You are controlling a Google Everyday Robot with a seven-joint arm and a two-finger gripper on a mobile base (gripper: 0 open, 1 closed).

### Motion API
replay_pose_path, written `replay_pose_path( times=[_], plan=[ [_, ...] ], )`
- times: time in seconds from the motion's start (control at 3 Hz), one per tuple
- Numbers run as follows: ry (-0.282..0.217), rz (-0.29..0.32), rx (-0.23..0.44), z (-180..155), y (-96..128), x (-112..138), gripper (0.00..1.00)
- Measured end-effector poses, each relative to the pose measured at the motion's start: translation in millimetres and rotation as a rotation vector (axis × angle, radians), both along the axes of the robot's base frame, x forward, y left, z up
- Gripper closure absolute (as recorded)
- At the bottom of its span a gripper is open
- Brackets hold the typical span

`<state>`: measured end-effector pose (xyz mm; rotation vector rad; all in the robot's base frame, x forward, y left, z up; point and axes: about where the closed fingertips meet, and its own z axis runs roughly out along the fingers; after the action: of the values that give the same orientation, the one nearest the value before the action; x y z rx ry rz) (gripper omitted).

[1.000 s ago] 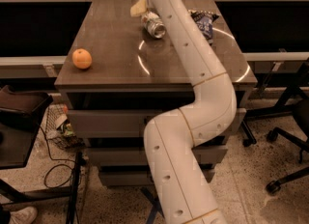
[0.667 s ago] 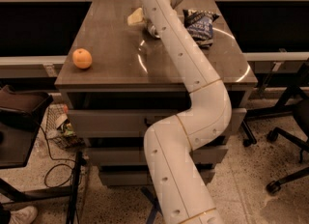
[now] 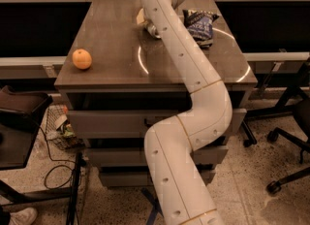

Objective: Place 7up can upright

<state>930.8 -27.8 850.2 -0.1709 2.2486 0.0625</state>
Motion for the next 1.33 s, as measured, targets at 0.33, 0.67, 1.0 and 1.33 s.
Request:
replay_pose_path(
  times=[0.33, 0.67, 1.0, 1.33],
  plan=[
    [0.003, 0.0, -0.001, 0.5, 0.4, 0.4, 0.71],
    [0.003, 0.0, -0.001, 3.8, 0.4, 0.4, 0.94],
    [0.003, 0.0, -0.001, 4.5, 0.5, 0.4, 1.0],
    [0.003, 0.0, -0.001, 4.5, 0.5, 0.4, 1.0]
  ],
)
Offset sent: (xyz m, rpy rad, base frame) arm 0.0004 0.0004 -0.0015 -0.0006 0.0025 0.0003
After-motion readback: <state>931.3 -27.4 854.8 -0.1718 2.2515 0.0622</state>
